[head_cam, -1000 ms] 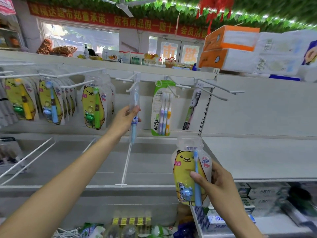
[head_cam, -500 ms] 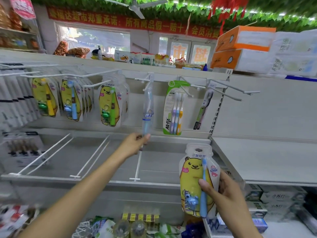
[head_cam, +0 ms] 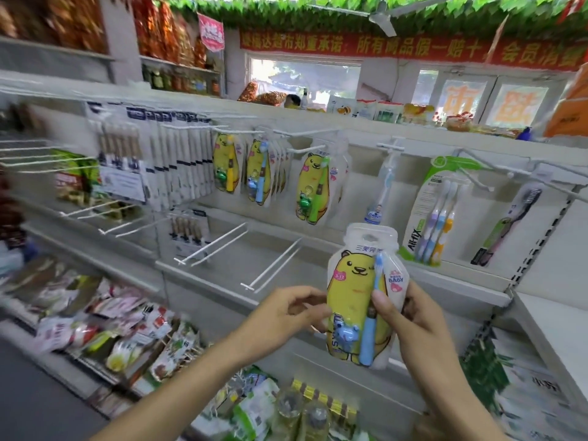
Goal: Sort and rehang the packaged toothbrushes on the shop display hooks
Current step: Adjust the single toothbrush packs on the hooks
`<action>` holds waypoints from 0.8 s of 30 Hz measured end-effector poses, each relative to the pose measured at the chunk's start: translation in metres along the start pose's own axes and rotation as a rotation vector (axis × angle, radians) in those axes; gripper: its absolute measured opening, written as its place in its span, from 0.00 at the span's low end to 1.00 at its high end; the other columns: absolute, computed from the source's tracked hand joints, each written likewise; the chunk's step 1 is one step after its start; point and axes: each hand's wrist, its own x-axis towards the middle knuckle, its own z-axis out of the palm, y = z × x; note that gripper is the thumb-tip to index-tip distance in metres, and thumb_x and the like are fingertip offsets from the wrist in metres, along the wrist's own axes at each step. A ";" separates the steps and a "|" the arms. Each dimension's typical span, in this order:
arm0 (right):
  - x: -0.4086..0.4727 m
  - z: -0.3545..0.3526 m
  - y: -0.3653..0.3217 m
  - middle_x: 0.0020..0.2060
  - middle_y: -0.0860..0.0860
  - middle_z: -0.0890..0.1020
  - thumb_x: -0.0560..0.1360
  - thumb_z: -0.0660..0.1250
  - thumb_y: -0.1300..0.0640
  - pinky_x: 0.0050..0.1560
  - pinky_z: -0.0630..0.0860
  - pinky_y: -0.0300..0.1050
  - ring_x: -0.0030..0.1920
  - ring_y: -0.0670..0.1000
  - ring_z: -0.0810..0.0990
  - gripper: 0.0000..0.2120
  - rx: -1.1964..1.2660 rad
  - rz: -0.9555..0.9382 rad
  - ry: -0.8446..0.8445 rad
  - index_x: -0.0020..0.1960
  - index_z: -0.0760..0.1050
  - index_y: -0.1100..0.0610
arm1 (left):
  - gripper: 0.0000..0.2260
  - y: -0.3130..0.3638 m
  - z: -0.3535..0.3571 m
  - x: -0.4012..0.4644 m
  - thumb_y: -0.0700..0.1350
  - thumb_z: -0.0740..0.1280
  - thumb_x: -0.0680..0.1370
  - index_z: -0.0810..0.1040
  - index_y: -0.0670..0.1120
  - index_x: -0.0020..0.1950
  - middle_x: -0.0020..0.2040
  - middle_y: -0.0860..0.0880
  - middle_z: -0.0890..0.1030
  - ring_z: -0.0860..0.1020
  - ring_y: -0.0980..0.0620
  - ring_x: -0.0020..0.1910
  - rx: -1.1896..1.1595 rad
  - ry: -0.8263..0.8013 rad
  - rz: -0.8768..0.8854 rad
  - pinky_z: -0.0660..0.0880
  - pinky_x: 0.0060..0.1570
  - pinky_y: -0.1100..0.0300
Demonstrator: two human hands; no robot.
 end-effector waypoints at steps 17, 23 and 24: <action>0.048 0.112 0.019 0.41 0.48 0.87 0.76 0.69 0.67 0.41 0.78 0.34 0.41 0.42 0.84 0.07 -0.019 -0.148 -0.085 0.52 0.81 0.61 | 0.12 -0.029 -0.088 -0.040 0.46 0.78 0.72 0.83 0.51 0.54 0.47 0.45 0.85 0.79 0.46 0.44 -0.035 0.210 0.034 0.78 0.47 0.50; 0.072 0.177 0.031 0.43 0.50 0.88 0.75 0.70 0.67 0.41 0.79 0.35 0.42 0.44 0.85 0.08 -0.012 -0.147 0.002 0.52 0.82 0.59 | 0.12 -0.044 -0.160 -0.034 0.48 0.77 0.73 0.82 0.55 0.54 0.47 0.49 0.85 0.78 0.50 0.41 0.007 0.131 0.039 0.76 0.43 0.56; 0.076 0.189 0.032 0.43 0.49 0.88 0.75 0.70 0.67 0.40 0.79 0.35 0.41 0.44 0.85 0.08 -0.016 -0.156 0.016 0.52 0.82 0.59 | 0.12 -0.045 -0.175 -0.033 0.48 0.77 0.72 0.82 0.55 0.54 0.46 0.49 0.85 0.77 0.50 0.41 0.011 0.126 0.051 0.75 0.42 0.55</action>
